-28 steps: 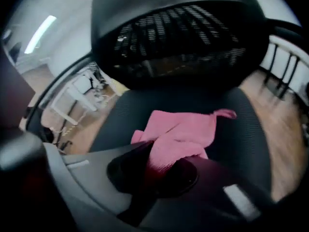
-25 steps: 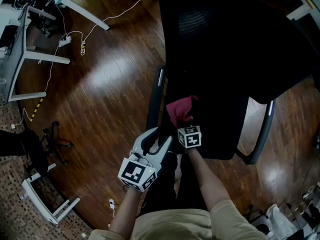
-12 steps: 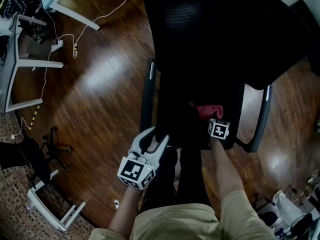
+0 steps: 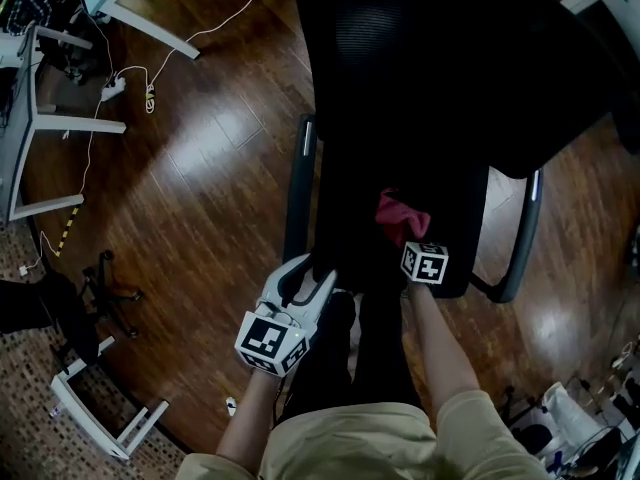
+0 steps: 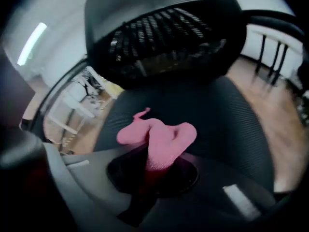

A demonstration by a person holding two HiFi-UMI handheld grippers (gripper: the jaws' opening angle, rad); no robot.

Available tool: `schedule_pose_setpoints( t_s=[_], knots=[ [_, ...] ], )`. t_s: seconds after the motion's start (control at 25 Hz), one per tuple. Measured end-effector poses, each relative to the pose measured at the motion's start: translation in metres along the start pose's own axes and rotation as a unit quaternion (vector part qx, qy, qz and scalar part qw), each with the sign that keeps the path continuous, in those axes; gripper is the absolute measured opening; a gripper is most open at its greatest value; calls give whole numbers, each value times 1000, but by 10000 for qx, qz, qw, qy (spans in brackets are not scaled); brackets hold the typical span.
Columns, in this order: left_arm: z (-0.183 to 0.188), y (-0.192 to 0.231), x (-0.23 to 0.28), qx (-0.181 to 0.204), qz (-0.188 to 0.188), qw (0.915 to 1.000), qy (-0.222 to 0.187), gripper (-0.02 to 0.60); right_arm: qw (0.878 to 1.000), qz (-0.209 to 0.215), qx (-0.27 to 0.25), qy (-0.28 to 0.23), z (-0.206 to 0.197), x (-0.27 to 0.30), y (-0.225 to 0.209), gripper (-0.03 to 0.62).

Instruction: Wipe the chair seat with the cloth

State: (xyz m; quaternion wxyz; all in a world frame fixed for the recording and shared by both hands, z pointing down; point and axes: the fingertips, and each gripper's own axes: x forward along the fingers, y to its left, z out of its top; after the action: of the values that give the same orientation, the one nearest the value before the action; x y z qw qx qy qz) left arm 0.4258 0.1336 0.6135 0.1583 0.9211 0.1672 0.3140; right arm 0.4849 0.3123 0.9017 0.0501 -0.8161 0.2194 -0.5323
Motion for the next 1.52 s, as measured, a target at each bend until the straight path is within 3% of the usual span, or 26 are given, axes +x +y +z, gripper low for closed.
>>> schedule_pose_setpoints(
  t_s=[0.08,0.16,0.24,0.32,0.44,0.6,0.68,0.76,0.8,0.88,0.96,1.0,1.08,1.12,1.2,1.28,1.32,1.4,1.52],
  knots=[
    [3,9,-9,13,105,9999,-18,149,9926,1196,-196,66,-10,17,107,17],
    [2,14,-16,65,155,9998,-43,149,9807,1896,-322,356,-32,29,182,17],
    [0,17,-20,127,159,9998,-1,149,9749,2082,-459,643,-54,41,223,17],
    [-4,17,-21,187,115,9997,98,149,9757,1891,-755,811,-70,54,229,17],
    [-11,11,-18,206,4,9996,202,149,9868,1228,-794,696,-70,57,178,17],
    [-20,-13,2,164,-254,9991,284,149,9973,-369,-251,590,-61,9,19,17],
    [-22,-33,16,201,-486,9981,315,149,9886,-1414,203,484,-58,-30,-72,17],
    [-24,-54,28,203,-714,9968,303,149,9712,-2276,605,370,-57,-63,-146,17],
    [-25,-62,33,210,-802,9961,299,149,9638,-2533,755,350,-57,-74,-168,17],
    [-29,-71,39,217,-890,9953,328,149,9591,-2641,929,419,-64,-80,-182,17],
    [-34,-70,38,200,-866,9953,387,149,9696,-2267,806,451,-70,-64,-158,17],
    [-35,-68,36,192,-822,9956,409,149,9793,-1850,694,430,-70,-51,-129,17],
    [-34,-59,30,168,-675,9967,426,149,9967,-510,524,356,-67,-24,-39,17],
    [-33,-54,26,143,-576,9974,420,149,9982,259,424,347,-68,-13,14,17],
    [-31,-46,18,77,-389,9985,382,149,9866,1562,145,442,-76,2,115,17],
    [-31,-43,12,67,-273,9989,368,149,9712,2301,-103,609,-88,13,187,17],
    [-32,-42,9,89,-239,9989,386,149,9672,2441,-175,682,-93,18,207,17],
    [-36,-40,5,144,-186,9988,439,149,9701,2281,-293,773,-101,30,212,17],
    [-40,-37,1,132,-108,9988,463,149,9872,1357,-432,723,-104,37,157,17]
  ],
)
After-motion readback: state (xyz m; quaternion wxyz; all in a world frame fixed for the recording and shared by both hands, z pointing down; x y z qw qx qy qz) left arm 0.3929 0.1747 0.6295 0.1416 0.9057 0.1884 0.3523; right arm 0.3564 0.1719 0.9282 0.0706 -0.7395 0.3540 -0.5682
